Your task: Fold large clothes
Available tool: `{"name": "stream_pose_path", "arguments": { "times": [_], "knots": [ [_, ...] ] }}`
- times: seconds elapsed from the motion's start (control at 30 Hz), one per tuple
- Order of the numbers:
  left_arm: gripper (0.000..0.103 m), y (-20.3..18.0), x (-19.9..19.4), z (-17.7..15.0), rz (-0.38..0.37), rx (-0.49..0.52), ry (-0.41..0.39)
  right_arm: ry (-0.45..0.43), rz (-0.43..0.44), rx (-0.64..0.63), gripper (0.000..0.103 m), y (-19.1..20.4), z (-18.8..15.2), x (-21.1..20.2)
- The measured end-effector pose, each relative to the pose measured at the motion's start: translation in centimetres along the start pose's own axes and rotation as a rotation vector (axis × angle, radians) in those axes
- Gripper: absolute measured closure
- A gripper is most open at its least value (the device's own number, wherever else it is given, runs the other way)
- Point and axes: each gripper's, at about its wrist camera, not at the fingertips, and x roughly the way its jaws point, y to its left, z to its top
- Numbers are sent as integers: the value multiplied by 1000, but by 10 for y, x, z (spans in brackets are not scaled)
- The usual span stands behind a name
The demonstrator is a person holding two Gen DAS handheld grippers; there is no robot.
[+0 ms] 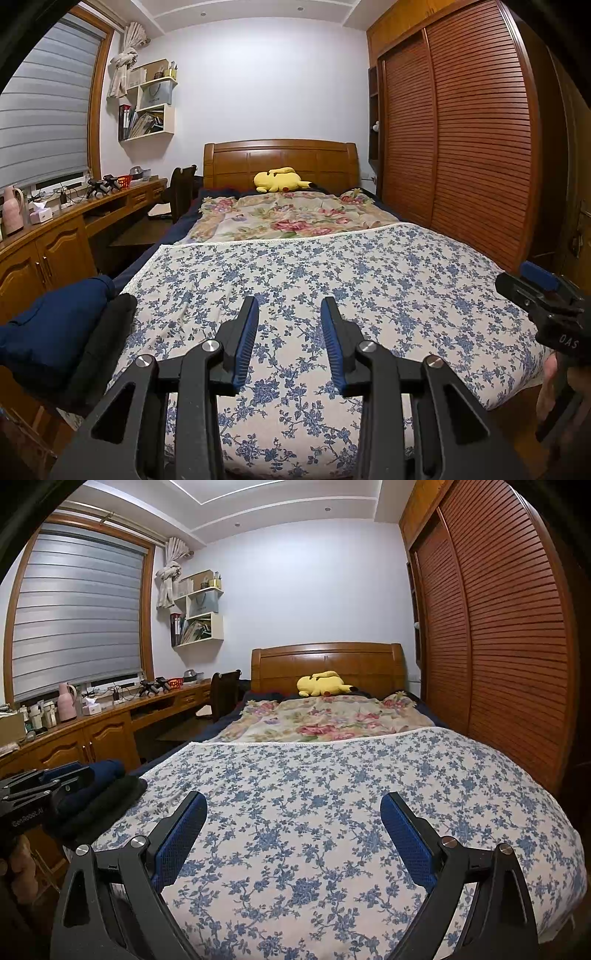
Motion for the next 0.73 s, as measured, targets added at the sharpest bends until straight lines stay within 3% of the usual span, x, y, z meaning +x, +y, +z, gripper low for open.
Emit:
{"name": "stream_pose_path", "arguments": {
  "times": [0.73],
  "knots": [
    [67, 0, 0, -1, -1, -1, 0, 0, -4, -2, 8, 3, 0, -1]
  ]
}}
